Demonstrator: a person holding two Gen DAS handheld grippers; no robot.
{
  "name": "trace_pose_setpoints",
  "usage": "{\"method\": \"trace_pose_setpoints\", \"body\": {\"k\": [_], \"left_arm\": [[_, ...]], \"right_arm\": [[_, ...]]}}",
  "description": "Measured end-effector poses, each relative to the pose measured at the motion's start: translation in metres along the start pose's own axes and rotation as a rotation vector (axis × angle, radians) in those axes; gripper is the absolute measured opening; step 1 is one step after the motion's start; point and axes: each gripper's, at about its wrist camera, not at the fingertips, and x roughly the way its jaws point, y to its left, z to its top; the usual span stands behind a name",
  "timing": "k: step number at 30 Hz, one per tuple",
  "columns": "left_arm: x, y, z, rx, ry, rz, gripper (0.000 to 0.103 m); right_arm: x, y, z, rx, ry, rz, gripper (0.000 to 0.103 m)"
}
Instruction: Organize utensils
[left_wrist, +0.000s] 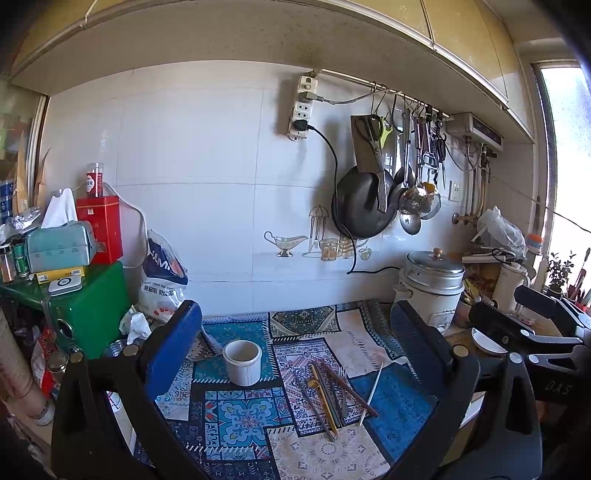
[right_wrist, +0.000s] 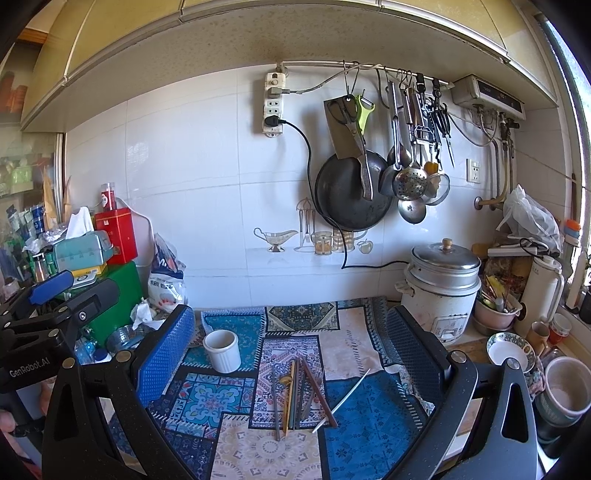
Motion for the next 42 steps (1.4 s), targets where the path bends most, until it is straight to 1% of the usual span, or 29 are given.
{"method": "trace_pose_setpoints", "body": {"k": [8,13,17,20,24,26,32,35,38,41,42], "left_arm": [[0.017,-0.004,-0.006,-0.001,0.030,0.003,0.103],[0.041,-0.007,-0.012,-0.004,0.078,0.008,0.103],[0.069,-0.009,-0.020,-0.017,0.134,0.007,0.103],[0.092,-0.012,-0.029,-0.014,0.183,0.018,0.103],[0.133,-0.018,-0.049,0.005,0.264,0.047,0.103],[0.152,-0.019,-0.059,0.000,0.308,0.054,0.103],[0.218,-0.019,-0.101,-0.015,0.477,0.073,0.102],[0.248,-0.020,-0.124,-0.007,0.565,0.079,0.101],[0.277,-0.017,-0.146,-0.023,0.651,0.087,0.101],[0.301,-0.015,-0.166,-0.035,0.732,0.091,0.101],[0.309,-0.014,-0.173,-0.032,0.758,0.100,0.101]], "right_arm": [[0.014,-0.010,-0.003,0.010,0.029,-0.005,0.103],[0.030,-0.021,-0.011,0.021,0.068,-0.023,0.103],[0.048,-0.035,-0.020,0.028,0.116,-0.060,0.103],[0.064,-0.046,-0.029,0.020,0.160,-0.112,0.103],[0.091,-0.062,-0.046,0.001,0.240,-0.169,0.103],[0.106,-0.068,-0.055,-0.001,0.289,-0.182,0.103],[0.157,-0.089,-0.089,-0.005,0.445,-0.208,0.103],[0.185,-0.097,-0.107,-0.008,0.527,-0.201,0.102],[0.212,-0.104,-0.124,-0.019,0.611,-0.178,0.100],[0.238,-0.107,-0.138,-0.024,0.684,-0.123,0.096],[0.246,-0.107,-0.142,-0.024,0.704,-0.100,0.092]]}}
